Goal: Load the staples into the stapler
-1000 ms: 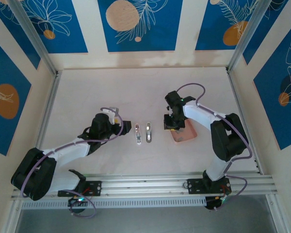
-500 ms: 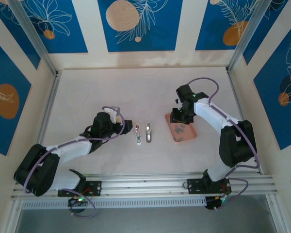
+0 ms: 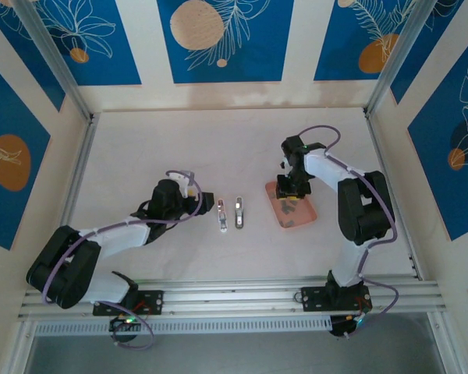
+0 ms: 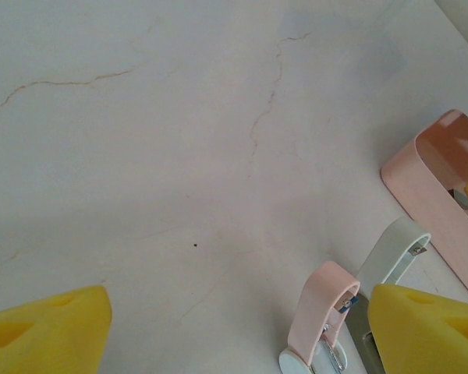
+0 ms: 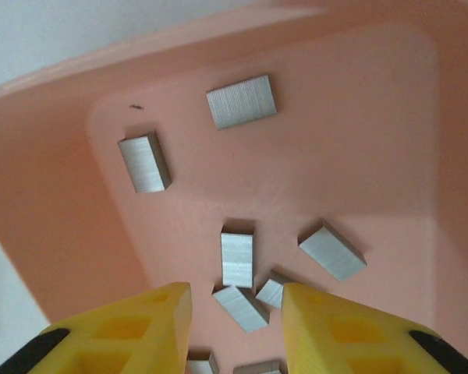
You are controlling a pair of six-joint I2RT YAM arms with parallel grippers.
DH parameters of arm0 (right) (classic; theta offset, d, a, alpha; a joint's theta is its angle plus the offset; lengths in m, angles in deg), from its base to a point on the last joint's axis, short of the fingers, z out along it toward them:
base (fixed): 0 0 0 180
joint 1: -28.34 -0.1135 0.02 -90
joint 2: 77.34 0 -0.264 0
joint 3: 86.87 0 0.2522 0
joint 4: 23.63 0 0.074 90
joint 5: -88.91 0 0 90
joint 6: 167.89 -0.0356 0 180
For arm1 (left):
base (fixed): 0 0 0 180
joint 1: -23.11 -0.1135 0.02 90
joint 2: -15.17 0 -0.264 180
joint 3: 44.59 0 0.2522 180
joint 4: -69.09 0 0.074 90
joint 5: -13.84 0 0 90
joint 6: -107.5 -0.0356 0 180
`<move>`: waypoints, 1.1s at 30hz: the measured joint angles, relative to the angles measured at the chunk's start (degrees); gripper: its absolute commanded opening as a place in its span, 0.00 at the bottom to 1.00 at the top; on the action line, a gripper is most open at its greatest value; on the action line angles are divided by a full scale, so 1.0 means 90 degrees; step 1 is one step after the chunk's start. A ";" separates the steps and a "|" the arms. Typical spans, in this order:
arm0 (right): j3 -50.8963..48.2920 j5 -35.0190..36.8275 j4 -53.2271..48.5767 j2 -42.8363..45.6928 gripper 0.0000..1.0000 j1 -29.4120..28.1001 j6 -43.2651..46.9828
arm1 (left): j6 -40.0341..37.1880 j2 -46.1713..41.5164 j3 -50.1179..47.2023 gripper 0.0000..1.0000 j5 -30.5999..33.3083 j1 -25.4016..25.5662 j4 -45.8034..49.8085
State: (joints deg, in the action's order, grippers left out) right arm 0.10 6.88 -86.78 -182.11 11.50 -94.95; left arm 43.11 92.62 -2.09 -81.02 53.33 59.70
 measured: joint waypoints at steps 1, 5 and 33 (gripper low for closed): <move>0.0039 0.0000 0.0007 -0.0063 0.34 -0.0002 0.0012 | 0.0000 0.0000 0.0000 0.86 0.0002 0.0000 0.0002; 0.0095 -0.0005 0.0046 -0.0236 0.33 0.0000 0.0053 | 0.0002 0.0000 0.0000 0.86 0.0041 0.0000 0.0002; 0.0238 0.0119 0.0000 -0.0755 0.17 -0.0053 0.0029 | 0.0002 0.0165 0.0114 0.85 0.0070 0.0000 0.0027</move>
State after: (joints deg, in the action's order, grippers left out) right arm 2.24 7.95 -86.78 -188.91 11.02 -94.69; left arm 43.13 94.11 -1.07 -80.39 53.33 59.94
